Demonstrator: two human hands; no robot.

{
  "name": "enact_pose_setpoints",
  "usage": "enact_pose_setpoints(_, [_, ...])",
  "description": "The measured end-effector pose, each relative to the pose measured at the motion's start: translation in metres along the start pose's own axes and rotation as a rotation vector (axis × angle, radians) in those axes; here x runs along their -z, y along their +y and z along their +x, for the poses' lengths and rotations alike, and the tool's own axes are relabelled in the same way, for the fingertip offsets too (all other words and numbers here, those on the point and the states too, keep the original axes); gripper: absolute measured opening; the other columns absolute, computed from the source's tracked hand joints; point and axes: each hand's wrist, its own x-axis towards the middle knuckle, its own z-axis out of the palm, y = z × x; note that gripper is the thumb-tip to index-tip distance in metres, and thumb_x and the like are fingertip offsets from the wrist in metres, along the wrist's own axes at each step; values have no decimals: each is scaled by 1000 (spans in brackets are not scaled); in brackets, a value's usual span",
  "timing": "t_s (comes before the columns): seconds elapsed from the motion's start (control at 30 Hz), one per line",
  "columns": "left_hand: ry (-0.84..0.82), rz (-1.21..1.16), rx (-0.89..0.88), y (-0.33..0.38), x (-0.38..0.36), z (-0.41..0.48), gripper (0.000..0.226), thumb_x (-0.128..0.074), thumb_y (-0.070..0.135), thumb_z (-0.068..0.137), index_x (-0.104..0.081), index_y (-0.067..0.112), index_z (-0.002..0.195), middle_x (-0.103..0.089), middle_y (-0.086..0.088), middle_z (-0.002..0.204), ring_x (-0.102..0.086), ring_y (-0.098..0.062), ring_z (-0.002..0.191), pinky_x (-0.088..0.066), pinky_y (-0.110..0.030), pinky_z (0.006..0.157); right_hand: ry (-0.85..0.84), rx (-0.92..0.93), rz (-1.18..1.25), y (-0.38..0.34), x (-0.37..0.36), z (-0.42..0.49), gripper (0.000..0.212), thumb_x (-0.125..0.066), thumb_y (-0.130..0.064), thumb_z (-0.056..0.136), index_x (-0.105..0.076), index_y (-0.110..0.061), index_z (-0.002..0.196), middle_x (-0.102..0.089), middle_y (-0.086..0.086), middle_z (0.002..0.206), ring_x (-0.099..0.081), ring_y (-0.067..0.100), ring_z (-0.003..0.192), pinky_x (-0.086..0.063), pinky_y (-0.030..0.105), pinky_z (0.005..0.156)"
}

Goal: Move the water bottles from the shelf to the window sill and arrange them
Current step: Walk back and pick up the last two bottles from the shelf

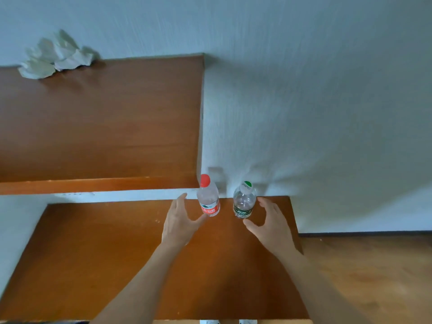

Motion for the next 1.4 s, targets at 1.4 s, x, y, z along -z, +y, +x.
enact_pose_setpoints(1.4, [72, -742, -153, 34, 50, -91, 54, -84, 24, 74, -47, 41, 109, -59, 16, 103, -62, -10, 93, -45, -11, 69, 196, 111, 600, -73, 23, -56, 74, -81, -59, 63, -56, -26, 123, -67, -9, 114, -65, 11, 106, -53, 22, 89])
